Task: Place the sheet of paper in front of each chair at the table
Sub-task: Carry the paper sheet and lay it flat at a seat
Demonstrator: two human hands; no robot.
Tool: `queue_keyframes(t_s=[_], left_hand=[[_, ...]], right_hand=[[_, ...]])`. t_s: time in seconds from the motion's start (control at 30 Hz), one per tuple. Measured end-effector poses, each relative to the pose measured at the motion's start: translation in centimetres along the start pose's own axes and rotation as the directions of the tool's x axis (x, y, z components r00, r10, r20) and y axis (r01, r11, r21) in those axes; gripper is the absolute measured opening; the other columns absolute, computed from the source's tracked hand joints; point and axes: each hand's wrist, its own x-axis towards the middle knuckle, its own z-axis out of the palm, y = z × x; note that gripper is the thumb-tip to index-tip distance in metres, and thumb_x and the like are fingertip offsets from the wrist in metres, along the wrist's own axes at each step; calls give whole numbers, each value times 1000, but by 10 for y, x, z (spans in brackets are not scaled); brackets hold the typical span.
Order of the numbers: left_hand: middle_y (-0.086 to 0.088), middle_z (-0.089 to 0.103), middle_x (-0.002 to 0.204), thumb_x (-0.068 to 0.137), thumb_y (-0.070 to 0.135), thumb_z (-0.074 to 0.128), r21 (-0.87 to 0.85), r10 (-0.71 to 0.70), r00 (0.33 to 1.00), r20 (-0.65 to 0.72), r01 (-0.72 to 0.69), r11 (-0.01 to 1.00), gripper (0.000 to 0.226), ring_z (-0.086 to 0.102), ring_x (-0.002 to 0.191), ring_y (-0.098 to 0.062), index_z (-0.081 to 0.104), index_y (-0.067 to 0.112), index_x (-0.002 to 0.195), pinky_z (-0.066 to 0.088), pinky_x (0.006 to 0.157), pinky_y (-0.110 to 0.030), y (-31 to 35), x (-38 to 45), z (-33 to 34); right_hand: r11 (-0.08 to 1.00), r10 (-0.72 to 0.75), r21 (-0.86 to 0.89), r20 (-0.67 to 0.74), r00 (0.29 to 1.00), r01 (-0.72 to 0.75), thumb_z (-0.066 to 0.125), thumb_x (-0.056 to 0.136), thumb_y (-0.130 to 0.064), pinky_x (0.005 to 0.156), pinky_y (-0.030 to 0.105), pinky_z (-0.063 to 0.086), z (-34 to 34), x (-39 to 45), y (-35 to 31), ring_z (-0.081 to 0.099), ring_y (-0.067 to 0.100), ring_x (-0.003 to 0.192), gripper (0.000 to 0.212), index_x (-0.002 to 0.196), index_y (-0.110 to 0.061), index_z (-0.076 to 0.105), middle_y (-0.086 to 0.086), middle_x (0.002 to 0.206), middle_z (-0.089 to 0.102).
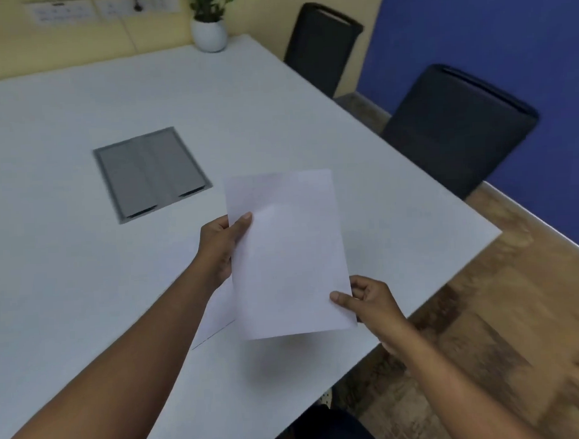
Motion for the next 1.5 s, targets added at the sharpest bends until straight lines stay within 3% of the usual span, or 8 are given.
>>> queue_keyframes(t_s=[0.23, 0.4, 0.53, 0.77, 1.0, 1.13, 1.33, 1.5], left_hand=[[-14, 83, 101, 95, 26, 84, 104, 16, 974, 225, -41, 994, 31, 78, 86, -27, 78, -4, 101, 66, 86, -44, -16, -11, 129], [-15, 80, 97, 93, 28, 85, 162, 8, 946, 325, -64, 985, 31, 75, 82, -27, 79, -2, 93, 61, 79, -38, -37, -26, 226], [-18, 81, 103, 91, 29, 87, 200, -24, 927, 375, -56, 978, 45, 76, 88, -30, 75, -12, 104, 63, 87, -46, -63, -41, 312], [-16, 76, 98, 90, 34, 88, 228, -25, 904, 427, -81, 970, 45, 72, 89, -33, 72, -8, 92, 62, 92, -56, -115, -70, 467], [-24, 79, 117, 93, 31, 86, 201, -8, 908, 418, -84, 976, 42, 78, 103, -42, 77, -8, 107, 61, 100, -62, -131, -68, 576], [-23, 80, 116, 90, 34, 88, 172, 14, 922, 386, -87, 981, 44, 75, 112, -48, 78, -6, 106, 60, 100, -64, -127, -35, 629], [-27, 78, 117, 92, 33, 86, 89, 79, 948, 307, -111, 990, 50, 77, 97, -40, 72, -13, 108, 60, 98, -66, -119, 43, 705], [-24, 79, 116, 95, 32, 83, 23, 118, 967, 228, -127, 992, 49, 75, 111, -49, 71, -13, 110, 59, 99, -66, -103, 118, 766]], right_hand=[[985, -34, 150, -325, 945, 87, 80, 92, -11, 90, 38, 63, -85, -57, 25, 81, 23, 101, 18, 110, -11, 79, 3, 108, 84], [957, -2, 258, -454, 891, 133, 77, 94, -9, 91, 41, 64, -156, -88, 41, 81, 27, 100, 16, 110, -8, 79, 6, 107, 84], [937, 31, 313, -516, 856, 154, 76, 95, -8, 82, 33, 66, -225, -108, 58, 82, 23, 97, 15, 110, -9, 79, 4, 105, 84], [922, 47, 345, -551, 834, 176, 76, 95, -10, 74, 23, 64, -371, -129, 76, 82, 22, 96, 16, 111, -10, 79, 5, 105, 85], [927, 30, 320, -581, 813, 195, 76, 95, -10, 72, 21, 63, -488, -109, 63, 82, 22, 93, 16, 110, -5, 79, 7, 103, 85], [927, 15, 316, -571, 821, 203, 76, 95, -8, 71, 22, 63, -541, -67, 45, 82, 23, 92, 13, 107, -4, 80, 8, 102, 85], [952, -45, 237, -523, 851, 196, 76, 96, -11, 95, 41, 61, -625, 34, 1, 81, 29, 99, 10, 103, -6, 81, 8, 103, 84], [964, -90, 183, -454, 887, 192, 75, 96, -11, 80, 32, 64, -700, 124, -57, 82, 25, 91, 10, 103, -6, 80, 7, 98, 85]])
